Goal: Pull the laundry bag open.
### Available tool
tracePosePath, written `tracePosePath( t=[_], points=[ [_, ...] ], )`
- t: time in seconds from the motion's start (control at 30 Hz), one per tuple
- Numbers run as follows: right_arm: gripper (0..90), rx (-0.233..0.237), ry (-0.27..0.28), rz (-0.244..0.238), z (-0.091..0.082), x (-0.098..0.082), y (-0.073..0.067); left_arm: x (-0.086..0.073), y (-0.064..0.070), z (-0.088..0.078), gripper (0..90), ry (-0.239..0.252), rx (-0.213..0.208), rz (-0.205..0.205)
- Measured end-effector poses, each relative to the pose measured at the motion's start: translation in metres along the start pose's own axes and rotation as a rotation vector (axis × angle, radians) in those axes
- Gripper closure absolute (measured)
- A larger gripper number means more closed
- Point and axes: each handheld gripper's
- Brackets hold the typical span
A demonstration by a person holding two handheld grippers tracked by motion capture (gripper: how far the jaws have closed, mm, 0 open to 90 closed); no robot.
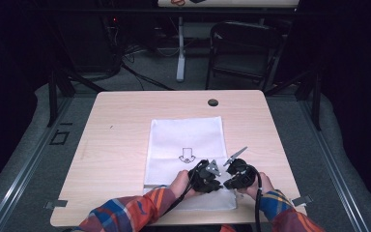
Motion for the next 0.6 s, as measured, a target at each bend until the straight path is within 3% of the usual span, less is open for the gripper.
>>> tracePosePath(
  t=[0.1,0.23,0.27,0.37,0.4,0.6],
  points=[
    [90.0,0.01,0.017,0.017,0.0012,-0.0002,-0.0006,-0.0015,-0.0002,-0.0033,81.9,-0.001,0.008,0.001],
    [90.0,-0.006,-0.004,-0.006,0.0002,0.0003,0.0001,-0.0024,-0.0014,-0.0036,81.9,0.004,-0.009,-0.007],
    [90.0,-0.006,-0.003,-0.004,0.0003,0.0004,-0.0003,-0.0021,-0.0017,-0.0057,81.9,-0.013,0.0,0.001],
    [90.0,-0.011,-0.024,-0.025,-0.0012,0.0013,0.0005,-0.0062,-0.0042,-0.0085,81.7,0.003,-0.012,-0.012],
    [90.0,-0.006,-0.023,-0.023,-0.0008,0.0013,0.0007,-0.0061,-0.0038,-0.0096,81.7,-0.011,0.001,-0.005],
    [90.0,0.005,-0.006,-0.002,0.0,0.0021,0.0004,-0.0089,-0.0049,-0.0076,81.5,0.008,-0.014,-0.031]
  ],
)
Point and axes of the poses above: each handheld gripper's, and its own axes: z roughly forward along the jaws, x roughly out of its top, y roughly to its right, and after that the axes turned 10 degrees about y, right-handed
